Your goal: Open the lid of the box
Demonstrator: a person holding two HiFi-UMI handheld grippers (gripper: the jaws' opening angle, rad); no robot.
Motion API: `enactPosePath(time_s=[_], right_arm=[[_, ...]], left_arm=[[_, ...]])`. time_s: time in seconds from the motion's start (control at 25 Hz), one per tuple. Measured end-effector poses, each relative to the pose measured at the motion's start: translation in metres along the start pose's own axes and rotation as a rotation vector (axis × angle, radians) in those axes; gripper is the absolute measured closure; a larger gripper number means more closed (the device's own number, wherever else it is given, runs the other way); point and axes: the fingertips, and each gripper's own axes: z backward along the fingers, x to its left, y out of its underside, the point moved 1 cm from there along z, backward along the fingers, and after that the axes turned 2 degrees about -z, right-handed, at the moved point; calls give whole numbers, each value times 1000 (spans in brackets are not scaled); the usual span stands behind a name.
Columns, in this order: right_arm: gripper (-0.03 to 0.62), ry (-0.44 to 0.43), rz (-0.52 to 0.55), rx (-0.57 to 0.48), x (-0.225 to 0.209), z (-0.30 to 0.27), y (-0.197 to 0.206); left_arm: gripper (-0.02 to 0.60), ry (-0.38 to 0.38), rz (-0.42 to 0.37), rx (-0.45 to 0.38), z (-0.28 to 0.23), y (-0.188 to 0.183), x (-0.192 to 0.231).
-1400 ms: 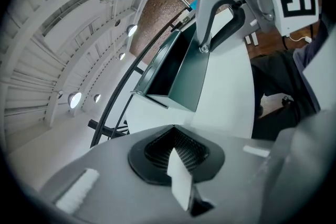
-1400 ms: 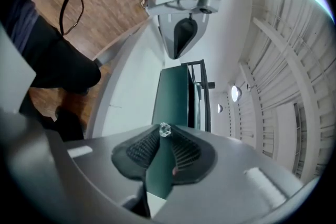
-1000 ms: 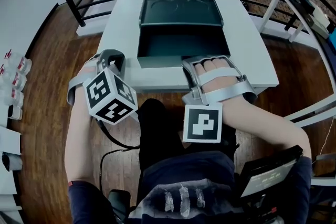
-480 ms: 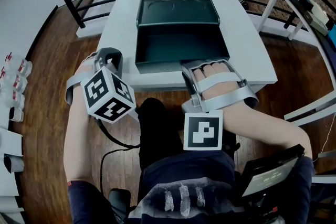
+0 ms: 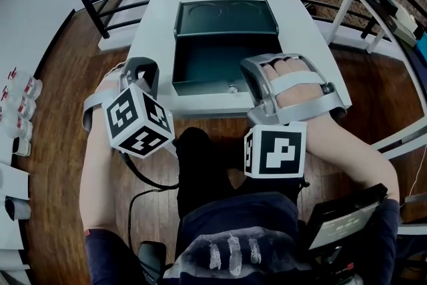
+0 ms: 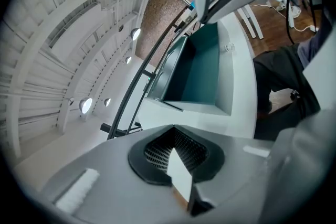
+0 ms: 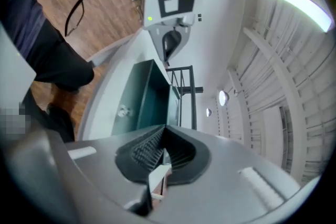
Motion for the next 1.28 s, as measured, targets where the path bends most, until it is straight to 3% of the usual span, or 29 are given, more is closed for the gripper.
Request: enactPosePath(time_s=[0.12,0.44,0.84,1.28], right_arm=[[590,67,-28,61,-24,-13,35],[591,66,-32,179,-25,-42,111],[591,43,-42,218,-11,-50,143],[591,33,-33,224,-6,-57,147]], left_arm=[[563,-6,-11,-12,1,-8,3],[564,6,-31,-29,-3,-23,-1],[565,25,-37,-17,-6,-20,-4],[565,25,-35,3,-15,-15,-1]])
